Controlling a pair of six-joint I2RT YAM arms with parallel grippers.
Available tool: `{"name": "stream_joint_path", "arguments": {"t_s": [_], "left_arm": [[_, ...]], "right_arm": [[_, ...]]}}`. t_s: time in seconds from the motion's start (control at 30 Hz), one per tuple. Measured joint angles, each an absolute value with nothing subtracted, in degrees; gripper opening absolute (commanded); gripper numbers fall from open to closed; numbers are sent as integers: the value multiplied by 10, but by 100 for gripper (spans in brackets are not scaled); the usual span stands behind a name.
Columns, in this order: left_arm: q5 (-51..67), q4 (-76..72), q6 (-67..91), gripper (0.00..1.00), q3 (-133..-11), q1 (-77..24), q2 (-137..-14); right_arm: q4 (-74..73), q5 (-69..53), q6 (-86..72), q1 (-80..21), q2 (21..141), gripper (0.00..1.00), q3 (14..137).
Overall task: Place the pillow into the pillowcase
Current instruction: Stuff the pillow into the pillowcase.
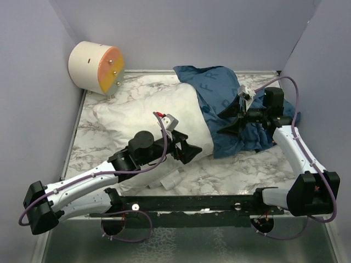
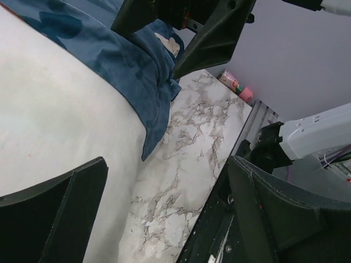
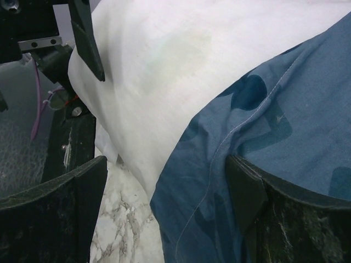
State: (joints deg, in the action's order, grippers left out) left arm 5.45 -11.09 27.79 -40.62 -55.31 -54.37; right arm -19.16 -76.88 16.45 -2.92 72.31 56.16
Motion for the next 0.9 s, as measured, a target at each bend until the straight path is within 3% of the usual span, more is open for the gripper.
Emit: {"name": "stream_joint_path", "arguments": {"t_s": [0.53,0.9], "left_arm": [[-44,-132,231,94,-392,-670,-569],[-46,-233,160,99,-260,-672,-466]], "right_arm": [[-199,-761,192,-15,723,89,562],[-202,-762,202,23,723,89,562]]}}
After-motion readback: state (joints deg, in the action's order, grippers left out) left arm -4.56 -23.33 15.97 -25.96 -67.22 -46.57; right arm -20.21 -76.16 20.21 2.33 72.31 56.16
